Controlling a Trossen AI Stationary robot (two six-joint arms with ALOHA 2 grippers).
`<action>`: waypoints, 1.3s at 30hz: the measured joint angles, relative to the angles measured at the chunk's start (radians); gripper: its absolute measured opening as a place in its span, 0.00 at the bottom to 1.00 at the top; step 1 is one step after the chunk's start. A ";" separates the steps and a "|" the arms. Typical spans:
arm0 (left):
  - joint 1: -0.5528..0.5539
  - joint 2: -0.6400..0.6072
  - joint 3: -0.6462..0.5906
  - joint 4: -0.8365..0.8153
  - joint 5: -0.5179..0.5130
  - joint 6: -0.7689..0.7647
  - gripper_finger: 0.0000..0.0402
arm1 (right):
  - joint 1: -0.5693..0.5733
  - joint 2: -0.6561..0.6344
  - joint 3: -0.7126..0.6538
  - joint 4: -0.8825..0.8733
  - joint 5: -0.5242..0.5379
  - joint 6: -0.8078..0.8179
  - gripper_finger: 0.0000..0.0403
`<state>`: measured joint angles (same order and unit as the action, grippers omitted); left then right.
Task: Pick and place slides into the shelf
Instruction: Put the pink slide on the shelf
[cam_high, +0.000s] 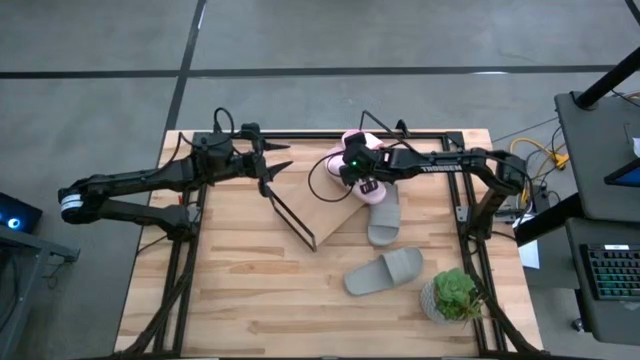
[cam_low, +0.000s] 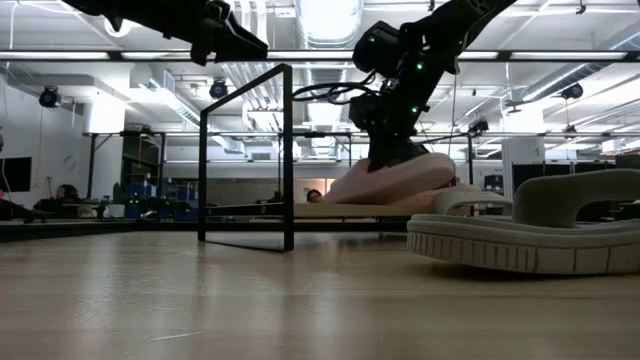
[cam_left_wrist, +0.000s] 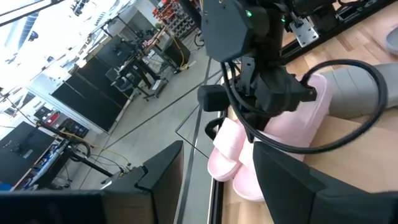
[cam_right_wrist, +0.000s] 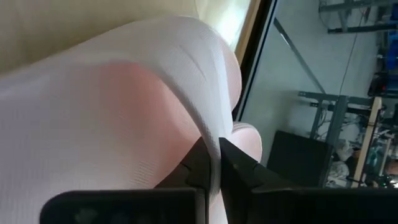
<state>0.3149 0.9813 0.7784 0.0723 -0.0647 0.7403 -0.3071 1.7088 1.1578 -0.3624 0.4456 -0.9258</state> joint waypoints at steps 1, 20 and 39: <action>0.000 0.000 0.000 -0.006 0.000 0.000 0.45 | -0.005 0.001 0.000 0.002 -0.001 0.000 0.03; 0.000 0.000 0.000 -0.011 0.000 0.000 0.45 | -0.041 0.003 0.000 0.007 -0.078 0.031 0.03; 0.000 0.000 0.000 -0.012 0.000 -0.001 0.45 | -0.035 -0.007 0.020 -0.062 -0.076 0.174 0.51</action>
<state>0.3146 0.9813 0.7784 0.0605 -0.0646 0.7395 -0.3419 1.7021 1.1777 -0.4241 0.3698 -0.7517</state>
